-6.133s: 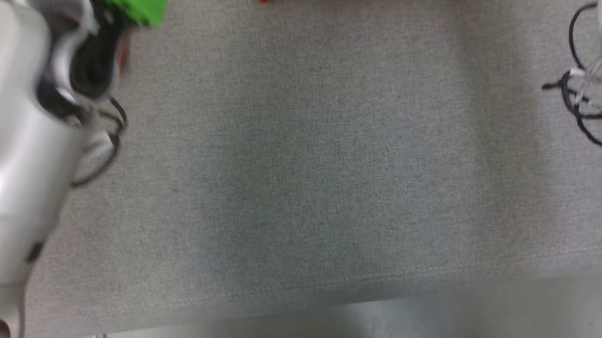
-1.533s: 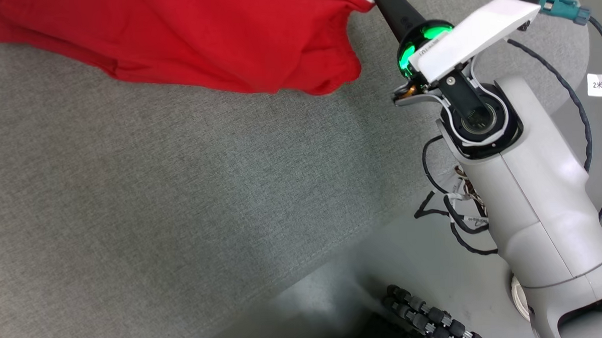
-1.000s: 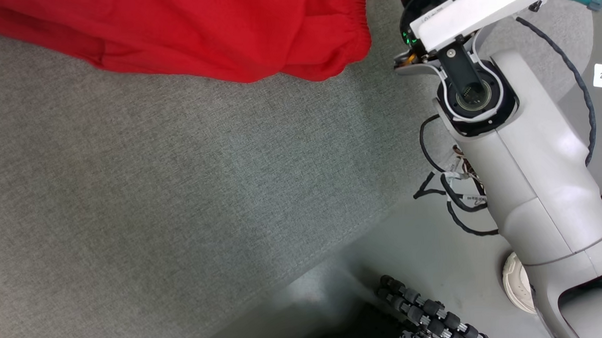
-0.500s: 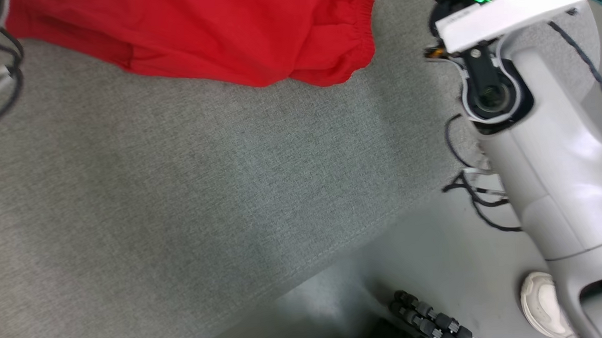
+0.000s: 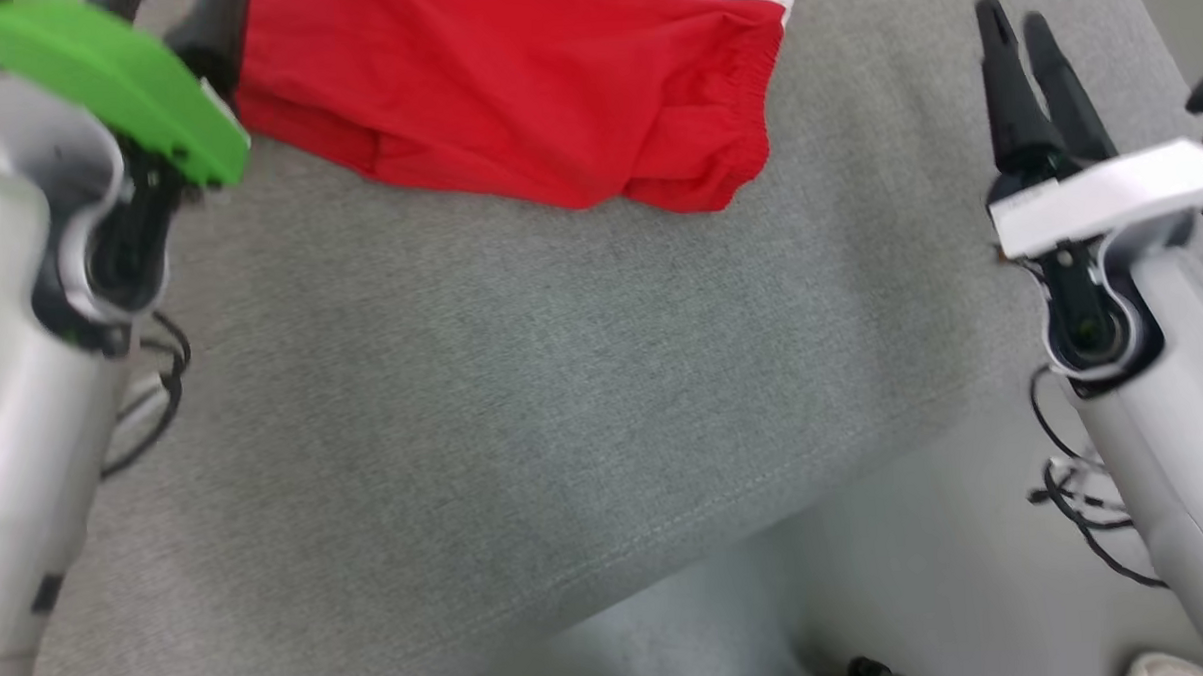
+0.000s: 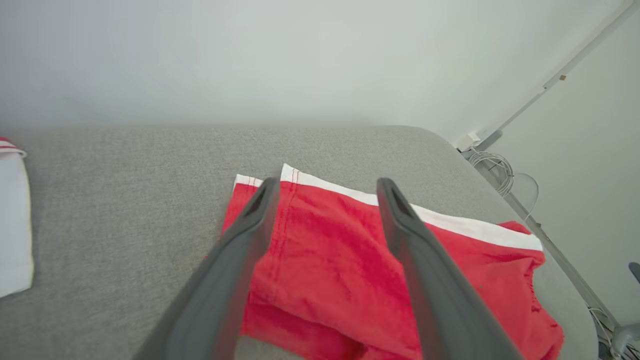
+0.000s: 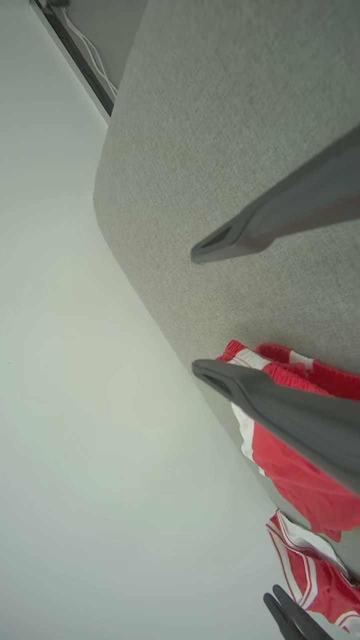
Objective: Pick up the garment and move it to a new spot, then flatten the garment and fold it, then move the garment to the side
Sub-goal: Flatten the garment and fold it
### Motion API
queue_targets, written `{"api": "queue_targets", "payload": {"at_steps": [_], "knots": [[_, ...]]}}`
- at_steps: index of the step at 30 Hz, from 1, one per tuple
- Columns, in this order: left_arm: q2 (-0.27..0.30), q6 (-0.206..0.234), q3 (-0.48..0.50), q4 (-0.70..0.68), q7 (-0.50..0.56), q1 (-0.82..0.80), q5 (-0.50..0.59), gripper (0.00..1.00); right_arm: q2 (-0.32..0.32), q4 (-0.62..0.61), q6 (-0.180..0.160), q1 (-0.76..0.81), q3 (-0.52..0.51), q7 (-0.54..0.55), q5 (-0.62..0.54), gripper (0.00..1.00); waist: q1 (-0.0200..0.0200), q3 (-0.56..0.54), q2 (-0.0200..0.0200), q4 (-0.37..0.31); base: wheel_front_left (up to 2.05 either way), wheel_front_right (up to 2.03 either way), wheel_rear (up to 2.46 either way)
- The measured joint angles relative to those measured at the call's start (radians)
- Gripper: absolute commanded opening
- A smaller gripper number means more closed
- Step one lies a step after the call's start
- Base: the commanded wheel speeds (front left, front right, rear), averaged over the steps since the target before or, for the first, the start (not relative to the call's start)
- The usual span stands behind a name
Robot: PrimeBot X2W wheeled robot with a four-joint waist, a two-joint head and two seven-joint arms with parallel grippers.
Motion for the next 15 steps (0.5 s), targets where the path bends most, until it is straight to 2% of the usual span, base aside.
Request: {"api": "queue_targets", "payload": {"at_steps": [4,11,15], "knots": [[0.011,0.0,0.003,-0.029,-0.093,0.138,0.03,1.0,-0.037,-0.019,-0.02,0.078,-0.014,0.0,-0.073,1.0,0.0,-0.053,0.0,0.034,0.0,0.0,0.0],[-0.011,0.014,0.006,-0.052,-0.261,0.381,0.054,1.0,-0.042,-0.089,-0.086,0.236,-0.111,0.0,-0.201,1.0,0.0,-0.147,0.0,0.096,0.0,0.0,0.0],[-0.01,0.023,-0.002,-0.044,-0.333,0.509,0.095,1.0,-0.053,-0.101,-0.125,0.351,-0.111,0.0,-0.305,1.0,0.0,-0.202,0.0,0.135,0.0,0.0,0.0]]}}
